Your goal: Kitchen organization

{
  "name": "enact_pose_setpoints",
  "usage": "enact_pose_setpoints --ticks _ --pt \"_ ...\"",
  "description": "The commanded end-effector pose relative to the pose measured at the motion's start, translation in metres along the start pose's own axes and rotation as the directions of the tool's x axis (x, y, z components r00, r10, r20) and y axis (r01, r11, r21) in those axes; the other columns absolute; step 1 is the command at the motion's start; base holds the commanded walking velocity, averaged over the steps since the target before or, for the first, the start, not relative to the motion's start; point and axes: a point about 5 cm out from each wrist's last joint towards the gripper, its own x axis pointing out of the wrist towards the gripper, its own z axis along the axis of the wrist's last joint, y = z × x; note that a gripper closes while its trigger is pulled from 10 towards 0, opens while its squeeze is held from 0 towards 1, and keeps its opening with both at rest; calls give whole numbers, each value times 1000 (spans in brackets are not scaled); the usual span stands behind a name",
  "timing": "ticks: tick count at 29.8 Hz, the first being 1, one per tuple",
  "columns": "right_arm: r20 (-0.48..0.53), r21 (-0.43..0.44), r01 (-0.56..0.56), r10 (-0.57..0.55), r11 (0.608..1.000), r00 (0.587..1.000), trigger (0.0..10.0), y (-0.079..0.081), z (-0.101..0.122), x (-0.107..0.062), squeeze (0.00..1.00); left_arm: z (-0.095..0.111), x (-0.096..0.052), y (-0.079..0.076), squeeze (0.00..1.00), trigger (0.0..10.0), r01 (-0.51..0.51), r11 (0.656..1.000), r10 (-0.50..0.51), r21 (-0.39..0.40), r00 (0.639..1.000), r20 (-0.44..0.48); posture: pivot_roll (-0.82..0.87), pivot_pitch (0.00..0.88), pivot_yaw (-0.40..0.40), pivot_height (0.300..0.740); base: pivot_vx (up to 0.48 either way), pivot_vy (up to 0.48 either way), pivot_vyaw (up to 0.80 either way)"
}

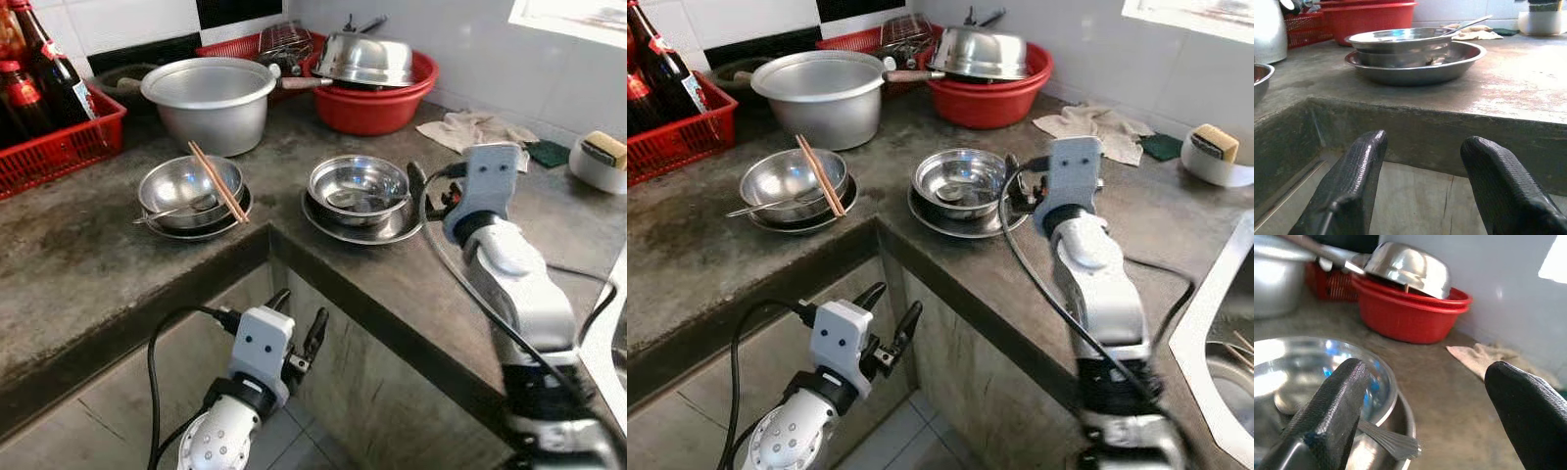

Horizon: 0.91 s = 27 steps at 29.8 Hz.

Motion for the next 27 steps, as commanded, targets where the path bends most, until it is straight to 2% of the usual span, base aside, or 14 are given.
enact_pose_setpoints --ticks 1,2,3,4,7,9,13,18,19,20,21,22,27 --pt "31 -87 -75 78 993 996 10000 7 4 2 0 0 -1 -2 0 10000 12 1000 -12 -5 1000 -4 153 84 -48 740 0 0 0" --pt "35 -114 -86 91 990 995 10000 7 5 2 0 0 -1 -2 0 10000 13 1000 -13 -5 1000 -4 153 84 -48 740 0 0 0" --pt "33 -177 -122 130 977 991 10000 8 5 1 0 0 -1 -2 0 10000 15 1000 -15 -5 1000 -3 154 82 -49 740 0 0 0" --pt "33 -177 -122 130 977 991 10000 8 5 1 0 0 -1 -2 0 10000 15 1000 -15 -5 1000 -3 154 82 -49 740 0 0 0" --pt "17 -305 -189 203 934 979 10000 10 4 0 0 0 -1 -2 0 10000 17 1000 -17 -5 1000 -4 151 89 -47 740 0 0 0" --pt "27 -333 -206 228 920 973 10000 10 5 0 0 0 0 -2 0 10000 16 1000 -16 -4 1000 -3 151 90 -47 740 0 0 0" --pt "6 -445 -243 274 862 962 10000 11 2 0 0 1 0 -2 0 10000 16 1000 -16 -2 1000 -1 155 93 -49 740 0 0 0" --pt "-48 -589 -261 289 764 956 10000 7 -5 1 0 9 1 -2 0 10000 21 999 -19 -26 998 60 151 97 -47 740 0 0 0" --pt "-48 -589 -261 289 764 956 10000 7 -5 1 0 9 1 -2 0 10000 21 999 -19 -26 998 60 151 97 -47 740 0 0 0" --pt "-75 -628 -268 286 730 955 10000 5 -8 2 0 11 2 -3 0 10000 34 999 -31 -36 997 74 151 97 -47 740 0 0 0" --pt "-75 -628 -268 286 730 955 10000 5 -8 2 0 11 2 -3 0 10000 34 999 -31 -36 997 74 151 97 -47 740 0 0 0" --pt "-86 -658 -271 287 703 954 10000 3 -10 2 0 12 2 -5 0 10000 44 998 -40 -44 996 78 150 100 -45 740 0 0 0" --pt "-131 -705 -278 265 653 955 10000 -3 -16 3 0 12 3 -8 0 10000 74 995 -68 -61 993 94 147 99 -43 740 0 0 0"
